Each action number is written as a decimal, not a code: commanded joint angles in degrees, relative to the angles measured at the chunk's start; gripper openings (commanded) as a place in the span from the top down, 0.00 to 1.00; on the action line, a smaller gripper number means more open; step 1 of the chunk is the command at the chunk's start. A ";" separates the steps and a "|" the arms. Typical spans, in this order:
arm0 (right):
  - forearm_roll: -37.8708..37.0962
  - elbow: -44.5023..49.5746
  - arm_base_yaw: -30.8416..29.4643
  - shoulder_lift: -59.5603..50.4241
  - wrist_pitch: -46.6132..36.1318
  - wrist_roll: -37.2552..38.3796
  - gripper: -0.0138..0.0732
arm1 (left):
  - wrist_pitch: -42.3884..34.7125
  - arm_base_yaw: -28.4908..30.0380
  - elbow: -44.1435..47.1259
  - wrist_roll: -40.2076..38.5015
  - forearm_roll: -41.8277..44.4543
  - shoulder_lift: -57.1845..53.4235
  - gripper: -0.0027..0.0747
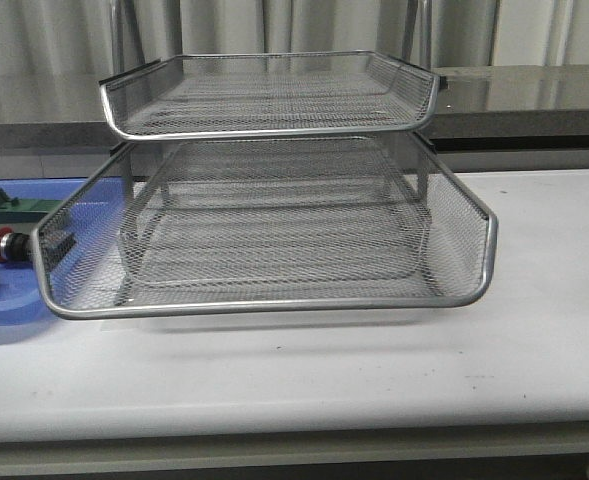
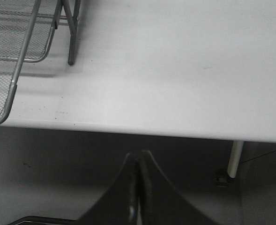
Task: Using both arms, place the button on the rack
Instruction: 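Move the left gripper over the blue tray toward the red button, then grasp the red-capped push button with the left gripper, then lift the button and carry it over the pulled-out middle tray, then lower the button into the middle tray and open the left gripper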
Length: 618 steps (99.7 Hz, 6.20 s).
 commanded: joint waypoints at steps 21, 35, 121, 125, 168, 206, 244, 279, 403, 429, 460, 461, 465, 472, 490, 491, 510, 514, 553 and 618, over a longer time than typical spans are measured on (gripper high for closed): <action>-1.02 -1.89 -0.09 0.06 -2.97 -0.10 0.92 | 0.39 -0.33 -3.61 0.39 -0.30 4.70 0.56; -1.02 -1.89 -0.09 0.06 -2.97 -0.10 0.92 | 0.28 -0.33 -3.61 0.39 0.00 4.79 0.17; -1.02 -1.89 -0.09 0.06 -2.97 -0.10 0.92 | 5.24 -2.58 -26.53 42.88 -14.41 29.52 0.07; -1.02 -1.89 -0.09 0.06 -2.97 -0.10 0.92 | 6.44 -3.09 -28.38 45.79 -14.41 31.16 0.07; -1.02 -1.89 -0.09 0.06 -2.97 -0.10 0.92 | 9.17 -6.67 -38.66 49.38 -2.45 46.44 0.07; -1.02 -1.89 -0.09 0.06 -2.91 -0.10 0.92 | 9.43 -6.67 -39.43 51.16 -2.54 47.86 0.07; -1.02 -1.89 -0.09 0.06 -2.91 -0.10 0.92 | 10.01 -6.67 -39.43 52.14 -2.81 50.61 0.07; -1.02 -1.89 -0.09 0.06 -2.91 -0.10 0.92 | 9.01 -6.67 -39.43 53.17 -4.20 53.78 0.07; -1.02 -1.89 -0.09 0.06 -2.80 -0.10 0.92 | 30.48 -6.07 -58.39 46.07 -4.29 51.81 0.99; -1.02 -1.89 -0.09 0.06 -2.80 -0.10 0.92 | 30.48 -6.07 -58.39 41.81 -4.29 42.11 0.99; -1.02 -1.89 -0.09 0.06 -2.80 -0.10 0.92 | 30.48 -6.35 -48.19 40.10 -8.89 26.85 0.99; -1.02 -1.89 -0.09 0.06 -2.80 -0.10 0.92 | 30.48 -6.48 -47.37 40.10 -9.15 26.49 0.99; -1.02 -1.89 -0.09 0.06 -2.80 -0.10 0.92 | 30.48 -6.82 -44.98 40.10 -9.42 24.45 0.99; -1.02 -1.89 -0.09 0.06 -2.80 -0.10 0.92 | 30.48 -8.47 -41.08 40.10 -9.67 21.38 0.99; -1.02 -1.89 -0.09 0.06 -2.80 -0.10 0.92 | 30.48 -14.80 -33.60 40.10 -13.58 16.61 0.99; -1.02 -1.89 -0.09 0.06 -2.80 -0.10 0.92 | 30.48 -15.40 -33.22 40.10 -13.88 16.42 0.99; -1.02 -1.89 -0.09 0.06 -2.80 -0.10 0.92 | 30.48 -24.24 -30.55 40.10 -17.21 16.83 0.99; -1.02 -1.89 -0.09 0.06 -2.80 -0.10 0.92 | 30.48 -26.28 -30.25 40.10 -17.21 17.22 0.99; -1.02 -1.89 -0.09 0.06 -2.80 -0.10 0.92 | 23.19 -37.04 -30.26 40.10 -17.21 27.72 0.99; -1.02 -1.89 -0.09 0.06 -2.80 -0.10 0.92 | 20.51 -37.33 -30.26 40.10 -17.38 34.72 0.73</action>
